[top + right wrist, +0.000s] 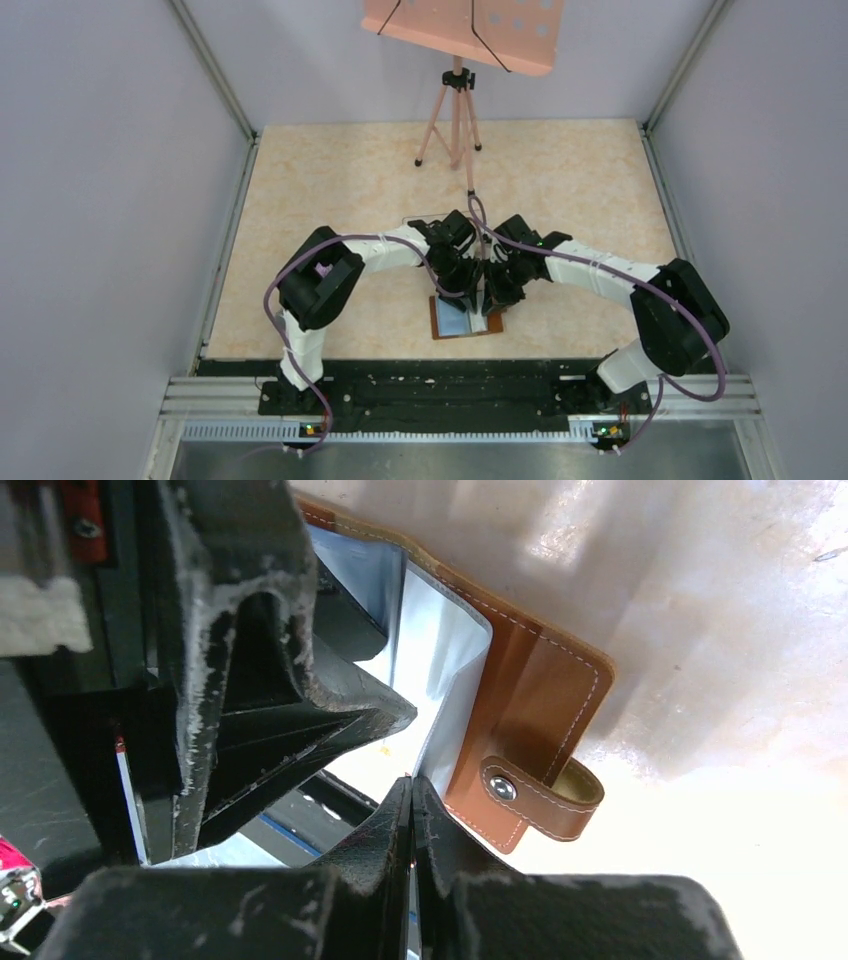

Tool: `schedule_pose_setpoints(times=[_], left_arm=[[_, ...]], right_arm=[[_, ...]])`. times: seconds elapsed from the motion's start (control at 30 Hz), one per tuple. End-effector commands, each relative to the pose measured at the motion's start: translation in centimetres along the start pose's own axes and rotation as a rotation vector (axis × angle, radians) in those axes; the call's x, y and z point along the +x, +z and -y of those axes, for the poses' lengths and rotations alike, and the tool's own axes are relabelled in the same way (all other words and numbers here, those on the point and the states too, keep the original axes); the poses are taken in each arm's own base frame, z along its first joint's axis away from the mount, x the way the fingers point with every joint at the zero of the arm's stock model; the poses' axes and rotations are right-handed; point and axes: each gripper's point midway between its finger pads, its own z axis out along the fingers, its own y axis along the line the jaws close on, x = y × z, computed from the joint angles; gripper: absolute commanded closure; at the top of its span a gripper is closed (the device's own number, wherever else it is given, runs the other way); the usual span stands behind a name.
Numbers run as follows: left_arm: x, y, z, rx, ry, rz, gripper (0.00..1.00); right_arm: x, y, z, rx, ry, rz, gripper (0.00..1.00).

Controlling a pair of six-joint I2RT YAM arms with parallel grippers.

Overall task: Put the credit cards into the card holder
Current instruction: Pick up the card holder from the center of the board.

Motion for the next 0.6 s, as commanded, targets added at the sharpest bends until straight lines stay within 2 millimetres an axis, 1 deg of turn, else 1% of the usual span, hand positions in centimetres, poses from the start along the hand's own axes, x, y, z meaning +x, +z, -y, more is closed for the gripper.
schedule_pose_setpoints(times=[0.0,0.07,0.17,0.23,0.33,0.4,0.5,0.57], left_arm=[[-0.9,0.3,0.5,-0.003,0.044,-0.007,0.6],[-0.9,0.5,0.2,-0.016,0.041,-0.015,0.6],[-0.8,0.8,-0.7,-0.07,0.03,-0.036,0.61],[-0.7,1.0,-1.5,-0.111,0.019,-0.049,0.62],[-0.6,1.4,-2.2,-0.146,0.001,-0.054,0.67],[-0.6,1.7,-2.3,-0.155,-0.007,-0.061,0.7],[-0.4,2.1,-2.6,-0.175,-0.011,-0.076,0.71],[-0.3,2.2,-2.5,-0.175,-0.008,-0.081,0.71]], right_arm=[[-2.2,-0.8,-1.5,-0.036,-0.023,0.065,1.0],[-2.6,-1.3,-1.9,-0.041,-0.033,0.082,1.0],[-3.1,-2.7,-2.6,-0.056,-0.055,0.116,1.0],[-3.4,-3.9,-3.6,-0.085,-0.073,0.15,1.0],[-3.7,-5.4,-4.8,-0.131,-0.1,0.191,1.0],[-3.4,-5.4,-5.2,-0.162,-0.109,0.187,1.0],[-2.4,-4.5,-5.1,-0.189,-0.104,0.148,1.0],[-2.1,-4.2,-5.2,-0.211,-0.092,0.137,1.0]])
